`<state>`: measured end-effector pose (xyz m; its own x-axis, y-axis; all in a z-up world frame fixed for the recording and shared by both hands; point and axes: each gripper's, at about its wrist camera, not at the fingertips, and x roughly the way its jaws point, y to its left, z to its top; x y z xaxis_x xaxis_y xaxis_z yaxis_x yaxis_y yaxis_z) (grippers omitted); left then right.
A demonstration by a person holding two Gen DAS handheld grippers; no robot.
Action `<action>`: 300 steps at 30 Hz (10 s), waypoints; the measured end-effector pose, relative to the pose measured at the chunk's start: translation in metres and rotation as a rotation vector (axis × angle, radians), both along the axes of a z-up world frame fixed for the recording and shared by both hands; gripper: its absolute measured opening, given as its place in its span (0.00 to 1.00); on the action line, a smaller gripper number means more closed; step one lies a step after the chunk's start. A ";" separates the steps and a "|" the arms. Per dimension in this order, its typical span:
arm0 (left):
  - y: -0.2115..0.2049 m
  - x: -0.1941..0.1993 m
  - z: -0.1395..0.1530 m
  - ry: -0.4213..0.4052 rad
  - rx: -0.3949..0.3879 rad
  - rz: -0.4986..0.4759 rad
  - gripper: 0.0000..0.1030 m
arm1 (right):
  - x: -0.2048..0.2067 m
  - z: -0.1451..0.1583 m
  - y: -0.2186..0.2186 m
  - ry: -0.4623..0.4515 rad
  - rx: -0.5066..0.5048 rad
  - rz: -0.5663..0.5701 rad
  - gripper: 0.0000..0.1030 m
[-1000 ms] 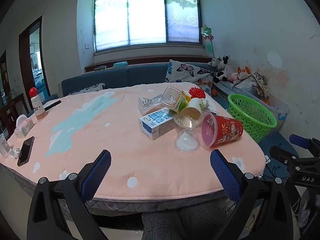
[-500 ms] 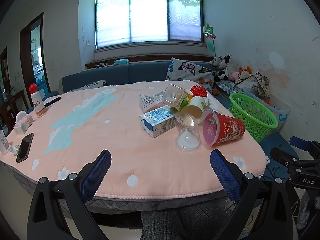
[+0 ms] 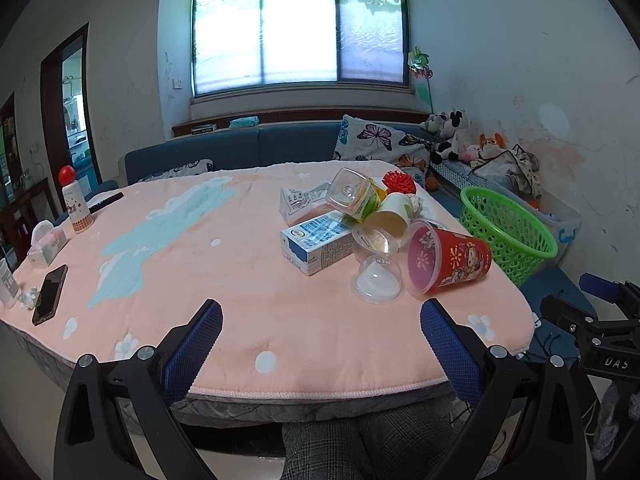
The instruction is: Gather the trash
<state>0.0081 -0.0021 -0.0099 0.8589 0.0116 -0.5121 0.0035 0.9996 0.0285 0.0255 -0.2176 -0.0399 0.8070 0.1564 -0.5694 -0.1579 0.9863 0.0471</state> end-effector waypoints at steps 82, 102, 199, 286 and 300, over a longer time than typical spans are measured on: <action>0.012 0.075 0.006 0.072 -0.034 -0.032 0.89 | 0.061 -0.005 0.003 0.071 0.025 0.065 0.96; 0.022 0.119 -0.007 0.149 -0.101 -0.061 0.82 | 0.121 -0.017 0.037 0.105 -0.309 0.505 0.96; -0.085 0.243 0.062 0.078 -0.041 -0.516 0.42 | 0.284 -0.025 -0.186 0.389 0.044 -0.087 0.72; 0.018 0.172 -0.009 0.178 -0.148 -0.245 0.53 | 0.213 -0.020 -0.011 0.237 -0.067 0.235 0.83; 0.035 0.177 -0.028 0.216 -0.181 -0.204 0.53 | 0.258 -0.053 0.015 0.271 -0.165 0.287 0.86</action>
<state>0.1854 0.0327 -0.0383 0.7059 -0.2564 -0.6602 0.1901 0.9666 -0.1721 0.2840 -0.2026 -0.0930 0.5620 0.2417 -0.7910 -0.4309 0.9019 -0.0306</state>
